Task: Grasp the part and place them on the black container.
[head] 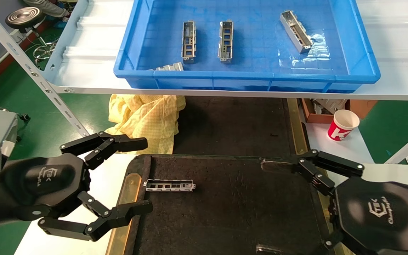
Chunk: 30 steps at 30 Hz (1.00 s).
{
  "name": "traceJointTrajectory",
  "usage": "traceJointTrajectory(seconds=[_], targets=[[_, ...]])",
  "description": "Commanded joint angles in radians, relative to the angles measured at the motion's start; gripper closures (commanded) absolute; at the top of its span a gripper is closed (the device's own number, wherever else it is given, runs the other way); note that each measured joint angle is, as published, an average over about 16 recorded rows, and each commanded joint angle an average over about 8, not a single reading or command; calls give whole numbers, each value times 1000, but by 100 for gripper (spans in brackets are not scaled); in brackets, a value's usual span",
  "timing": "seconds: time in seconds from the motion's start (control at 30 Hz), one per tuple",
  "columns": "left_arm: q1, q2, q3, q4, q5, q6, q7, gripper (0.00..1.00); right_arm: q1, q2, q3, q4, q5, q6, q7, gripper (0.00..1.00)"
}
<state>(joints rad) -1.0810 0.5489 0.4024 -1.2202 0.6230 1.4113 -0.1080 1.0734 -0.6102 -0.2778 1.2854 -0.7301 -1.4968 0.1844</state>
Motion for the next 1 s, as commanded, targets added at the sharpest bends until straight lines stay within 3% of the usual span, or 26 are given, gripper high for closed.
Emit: traceJointTrajectory(seconds=[0.03, 1.0], targets=[[0, 0, 0, 0, 0, 0, 0, 0, -13, 15, 22, 20, 1, -6, 11, 0], [0, 0, 0, 0, 0, 0, 0, 0, 1, -1, -2, -2, 1, 1, 2, 0]])
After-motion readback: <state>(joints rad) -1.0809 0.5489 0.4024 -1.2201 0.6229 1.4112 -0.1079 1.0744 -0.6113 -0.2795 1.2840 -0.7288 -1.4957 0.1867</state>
